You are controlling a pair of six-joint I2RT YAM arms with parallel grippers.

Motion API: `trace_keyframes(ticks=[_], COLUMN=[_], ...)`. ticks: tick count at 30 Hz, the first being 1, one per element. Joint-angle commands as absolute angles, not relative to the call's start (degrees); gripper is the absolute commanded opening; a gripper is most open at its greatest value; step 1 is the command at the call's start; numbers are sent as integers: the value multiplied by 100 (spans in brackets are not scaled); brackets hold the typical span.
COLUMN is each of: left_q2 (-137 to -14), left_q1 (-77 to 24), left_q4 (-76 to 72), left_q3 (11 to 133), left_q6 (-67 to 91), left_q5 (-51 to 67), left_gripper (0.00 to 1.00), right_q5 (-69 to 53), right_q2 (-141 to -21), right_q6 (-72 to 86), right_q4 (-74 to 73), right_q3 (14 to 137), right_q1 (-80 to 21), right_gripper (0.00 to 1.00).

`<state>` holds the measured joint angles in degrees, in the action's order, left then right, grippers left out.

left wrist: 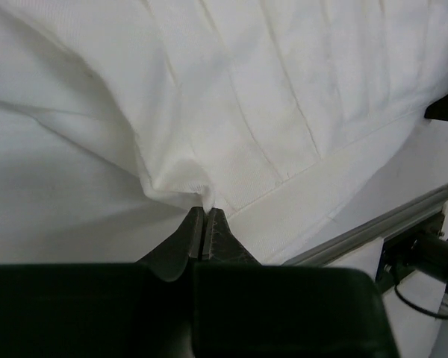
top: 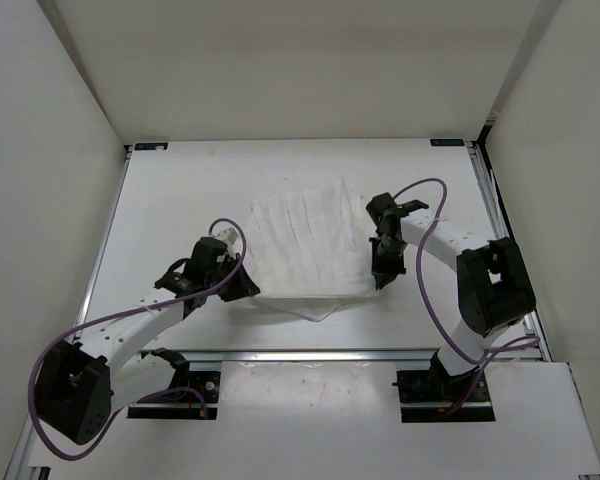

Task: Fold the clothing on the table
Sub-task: Flatten the skirt out

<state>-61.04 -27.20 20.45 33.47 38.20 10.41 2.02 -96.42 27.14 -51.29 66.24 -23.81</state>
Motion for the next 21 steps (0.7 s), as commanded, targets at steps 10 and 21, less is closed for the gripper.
trace_keyframes(ticks=[10, 21], left_q2=[-5959, -6091], left_q1=[-2883, -3103], left_q4=[2021, 2171], left_q3=[2171, 2303], left_q6=[4008, 3885], left_q5=[1222, 1037], left_gripper=[0, 0], right_q5=[730, -1236], right_q2=[-9046, -8517], right_q6=[2364, 2891], right_q4=[-5871, -4318], right_q3=[5757, 4606], right_q1=[-2251, -1846], right_gripper=[23, 32])
